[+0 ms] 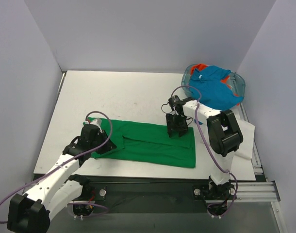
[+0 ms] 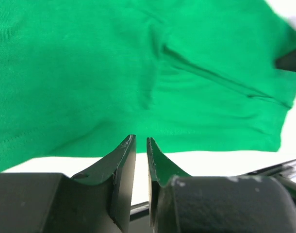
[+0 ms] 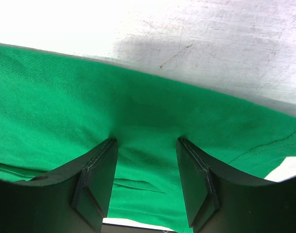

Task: Fold and stack the t-shirts
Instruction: Fold the other side of the tshirt into a rectangle, then rotate the tshirt 90 degrees

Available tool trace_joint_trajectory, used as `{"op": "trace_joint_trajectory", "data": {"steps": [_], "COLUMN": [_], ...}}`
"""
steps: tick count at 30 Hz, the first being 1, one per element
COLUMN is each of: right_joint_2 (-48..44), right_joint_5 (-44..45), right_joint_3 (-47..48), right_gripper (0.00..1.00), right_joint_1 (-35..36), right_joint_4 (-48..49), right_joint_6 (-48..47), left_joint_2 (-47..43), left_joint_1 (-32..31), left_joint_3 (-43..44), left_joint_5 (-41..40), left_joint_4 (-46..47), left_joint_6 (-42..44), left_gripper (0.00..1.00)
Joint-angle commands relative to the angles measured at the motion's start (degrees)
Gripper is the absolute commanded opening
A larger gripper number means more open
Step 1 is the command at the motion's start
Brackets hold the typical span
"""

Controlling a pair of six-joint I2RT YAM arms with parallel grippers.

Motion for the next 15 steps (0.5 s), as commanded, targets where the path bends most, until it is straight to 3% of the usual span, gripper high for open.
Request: {"op": "trace_joint_trajectory", "data": {"steps": [1,8,13,15], "right_joint_2": [-2.06,-5.23,-4.88,-4.44], "right_joint_5": [-0.47,0.76,2.69,3.4], "right_joint_3": [-0.97,-1.14,-1.49,-1.76], "right_gripper": [0.52,0.52,0.52,0.52], "right_joint_1": [0.3,0.13,0.04,-0.14], "right_joint_4": [-1.48,-1.66,-1.66,-1.66], "right_joint_6": [0.54,0.89,0.01,0.01], "left_joint_2": [-4.74,-2.65,3.5,8.07], "left_joint_1": [0.01,0.53,2.64,6.5], "left_joint_3": [3.22,6.04,6.05,5.52], "left_joint_5": [0.52,-7.21,-7.4,-6.26], "left_joint_4": [-2.66,-10.49,-7.69,-4.28], "left_joint_6": [-2.58,-9.09,-8.13,-5.51], "left_gripper": [0.26,0.26,0.26,0.26]}}
